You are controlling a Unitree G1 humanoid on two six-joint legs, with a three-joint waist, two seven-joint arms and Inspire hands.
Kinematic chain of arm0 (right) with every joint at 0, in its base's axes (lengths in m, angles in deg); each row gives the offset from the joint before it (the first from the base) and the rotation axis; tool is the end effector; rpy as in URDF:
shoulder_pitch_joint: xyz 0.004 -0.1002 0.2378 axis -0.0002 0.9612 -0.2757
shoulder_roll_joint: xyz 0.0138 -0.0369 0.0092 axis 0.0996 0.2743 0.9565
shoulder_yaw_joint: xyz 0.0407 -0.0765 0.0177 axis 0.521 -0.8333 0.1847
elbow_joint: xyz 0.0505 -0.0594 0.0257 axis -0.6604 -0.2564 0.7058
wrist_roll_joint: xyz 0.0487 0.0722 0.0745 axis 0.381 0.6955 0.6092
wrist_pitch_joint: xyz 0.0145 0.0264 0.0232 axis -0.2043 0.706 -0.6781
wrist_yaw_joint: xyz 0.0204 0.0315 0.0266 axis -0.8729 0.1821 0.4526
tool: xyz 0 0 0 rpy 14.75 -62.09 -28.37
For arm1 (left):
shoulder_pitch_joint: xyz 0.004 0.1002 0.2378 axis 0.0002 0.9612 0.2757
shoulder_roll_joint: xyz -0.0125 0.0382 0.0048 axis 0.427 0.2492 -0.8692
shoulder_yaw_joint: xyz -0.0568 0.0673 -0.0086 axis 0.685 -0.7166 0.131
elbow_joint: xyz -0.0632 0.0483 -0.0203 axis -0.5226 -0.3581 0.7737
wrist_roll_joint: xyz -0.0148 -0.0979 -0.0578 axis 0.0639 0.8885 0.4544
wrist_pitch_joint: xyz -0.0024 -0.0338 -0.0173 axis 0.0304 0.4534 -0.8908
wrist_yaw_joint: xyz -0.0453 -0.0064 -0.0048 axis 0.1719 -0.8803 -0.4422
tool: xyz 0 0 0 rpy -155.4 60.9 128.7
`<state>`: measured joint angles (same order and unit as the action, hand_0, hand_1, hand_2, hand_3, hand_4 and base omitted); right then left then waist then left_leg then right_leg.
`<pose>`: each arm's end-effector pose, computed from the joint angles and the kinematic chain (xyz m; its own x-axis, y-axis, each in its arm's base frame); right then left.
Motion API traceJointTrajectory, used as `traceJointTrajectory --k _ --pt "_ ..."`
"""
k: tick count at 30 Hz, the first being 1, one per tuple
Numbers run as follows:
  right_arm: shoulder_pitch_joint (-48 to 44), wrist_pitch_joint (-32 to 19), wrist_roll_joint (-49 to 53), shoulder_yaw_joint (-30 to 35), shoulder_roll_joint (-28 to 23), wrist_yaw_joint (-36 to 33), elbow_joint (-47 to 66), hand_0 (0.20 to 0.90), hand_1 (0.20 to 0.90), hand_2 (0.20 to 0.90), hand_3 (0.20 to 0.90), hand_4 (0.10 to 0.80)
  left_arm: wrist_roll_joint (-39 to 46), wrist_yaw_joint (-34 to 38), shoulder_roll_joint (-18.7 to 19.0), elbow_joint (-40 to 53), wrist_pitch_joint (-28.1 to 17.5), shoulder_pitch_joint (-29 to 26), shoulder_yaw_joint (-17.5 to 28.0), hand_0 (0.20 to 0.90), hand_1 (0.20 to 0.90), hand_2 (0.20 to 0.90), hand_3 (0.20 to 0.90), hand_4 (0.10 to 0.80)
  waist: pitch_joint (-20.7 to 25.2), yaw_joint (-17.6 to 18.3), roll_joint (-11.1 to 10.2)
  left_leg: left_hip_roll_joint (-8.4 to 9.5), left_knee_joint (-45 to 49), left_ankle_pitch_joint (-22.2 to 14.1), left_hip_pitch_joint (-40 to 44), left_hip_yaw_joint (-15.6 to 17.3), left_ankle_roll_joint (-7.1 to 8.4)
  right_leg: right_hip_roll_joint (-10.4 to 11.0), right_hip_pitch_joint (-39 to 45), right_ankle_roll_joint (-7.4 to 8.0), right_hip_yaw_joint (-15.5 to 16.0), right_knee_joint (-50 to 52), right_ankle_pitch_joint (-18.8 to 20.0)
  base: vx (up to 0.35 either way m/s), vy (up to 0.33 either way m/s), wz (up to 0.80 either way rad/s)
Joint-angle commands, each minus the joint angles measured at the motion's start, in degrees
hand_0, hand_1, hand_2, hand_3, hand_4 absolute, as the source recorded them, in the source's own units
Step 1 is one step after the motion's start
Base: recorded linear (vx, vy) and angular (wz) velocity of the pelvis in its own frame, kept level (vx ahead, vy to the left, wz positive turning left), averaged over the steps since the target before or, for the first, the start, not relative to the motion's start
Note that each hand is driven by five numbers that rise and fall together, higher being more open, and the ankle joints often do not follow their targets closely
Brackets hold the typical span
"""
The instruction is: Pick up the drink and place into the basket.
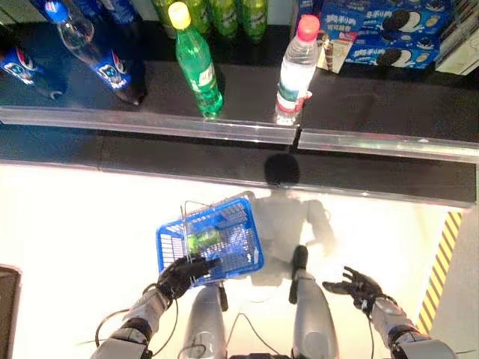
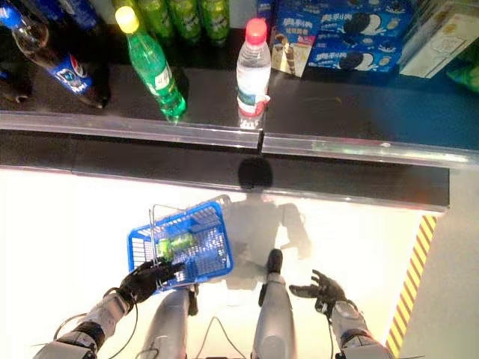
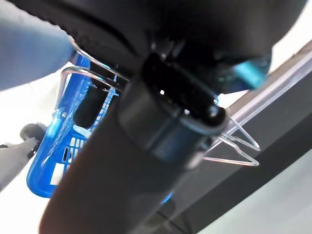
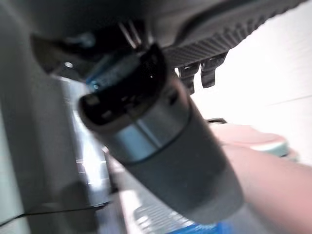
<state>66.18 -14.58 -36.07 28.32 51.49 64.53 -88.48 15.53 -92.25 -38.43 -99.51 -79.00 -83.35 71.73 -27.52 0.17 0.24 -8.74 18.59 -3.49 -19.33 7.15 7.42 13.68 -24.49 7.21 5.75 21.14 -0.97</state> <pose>0.1869 -0.2745 -0.0534 0.7357 -0.2054 -0.6455 0.1864 0.9775 -0.0986 0.2014 0.2368 -0.0585 0.7996 -0.1365 -0.5849 -0.1531 0.8954 -0.4181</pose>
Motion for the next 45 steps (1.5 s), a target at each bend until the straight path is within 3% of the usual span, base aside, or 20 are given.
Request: traceJointTrajectory --k 1,5,8,12,21,29,45 --pt "1.35 -8.41 7.75 -1.54 -3.70 1.86 8.04 0.900 0.900 0.900 0.900 0.800 4.77 -2.08 4.02 5.68 -3.93 4.29 -0.59 0.300 0.300 0.300 0.200 0.100 3.51 -1.90 -1.18 -0.83 9.03 -3.29 -7.30 -5.46 -1.64 2.08 -5.21 0.62 -0.55 8.58 -2.96 -0.062 -0.044 0.13" --pt "0.94 -9.56 9.00 -1.90 -3.91 0.96 15.24 0.900 0.900 0.900 0.900 0.800 5.13 -1.16 3.95 7.13 -4.16 5.18 -0.83 0.300 0.300 0.300 0.200 0.100 3.68 -2.08 -1.24 -0.85 9.68 -3.54 -8.27 -5.71 -1.77 2.16 -6.40 0.64 -0.67 9.74 -3.28 -0.041 -0.027 0.05" --pt "1.26 -9.89 7.51 -3.86 -5.07 -3.28 39.09 0.900 0.900 0.900 0.900 0.800 5.16 0.92 3.95 10.73 -4.16 8.02 -1.09 0.300 0.300 0.300 0.200 0.100 3.81 -1.80 -1.52 -0.81 8.83 -3.40 -7.98 -5.86 -2.05 2.35 -7.09 0.96 -1.04 9.97 -3.25 -0.046 -0.032 0.03" --pt "0.94 -12.40 2.39 -3.43 -6.43 -2.44 57.56 0.900 0.900 0.900 0.900 0.800 4.34 0.32 3.90 10.60 -4.63 9.52 0.15 0.300 0.300 0.300 0.200 0.100 4.12 -0.92 -1.63 -0.76 7.88 -2.81 -7.43 -5.85 -2.14 2.43 -7.10 1.10 -0.87 10.07 -3.45 0.008 0.013 0.06" --pt "-1.09 -13.36 -0.95 -5.53 -10.28 -3.04 75.20 0.900 0.900 0.900 0.900 0.800 4.75 -1.04 3.23 10.18 -6.21 8.64 -0.79 0.300 0.300 0.300 0.200 0.100 2.94 0.10 -0.85 -0.35 6.91 -1.79 -7.35 -5.97 -2.13 2.46 -7.37 0.97 -0.60 9.99 -3.48 -0.019 0.035 0.04" --pt "-3.52 -14.33 -1.43 -5.01 -12.38 -7.95 79.39 0.900 0.900 0.900 0.900 0.800 3.70 -1.58 2.83 8.95 -6.25 8.77 -1.57 0.300 0.300 0.300 0.200 0.100 1.78 0.32 -0.59 -0.56 5.90 -1.28 -5.49 -5.04 -1.83 2.87 -5.69 1.00 -0.06 8.77 -3.09 0.002 0.014 0.00" --pt "-10.93 -14.45 -0.95 -2.30 -14.24 -17.40 71.53 0.900 0.900 0.900 0.900 0.800 1.51 -0.45 3.01 9.85 -4.58 7.77 -2.92 0.300 0.300 0.300 0.200 0.100 0.27 -1.25 -0.62 -0.20 6.02 -1.61 -3.64 -5.31 -2.15 3.72 -3.15 0.80 1.71 8.10 -2.95 0.015 -0.007 0.02"
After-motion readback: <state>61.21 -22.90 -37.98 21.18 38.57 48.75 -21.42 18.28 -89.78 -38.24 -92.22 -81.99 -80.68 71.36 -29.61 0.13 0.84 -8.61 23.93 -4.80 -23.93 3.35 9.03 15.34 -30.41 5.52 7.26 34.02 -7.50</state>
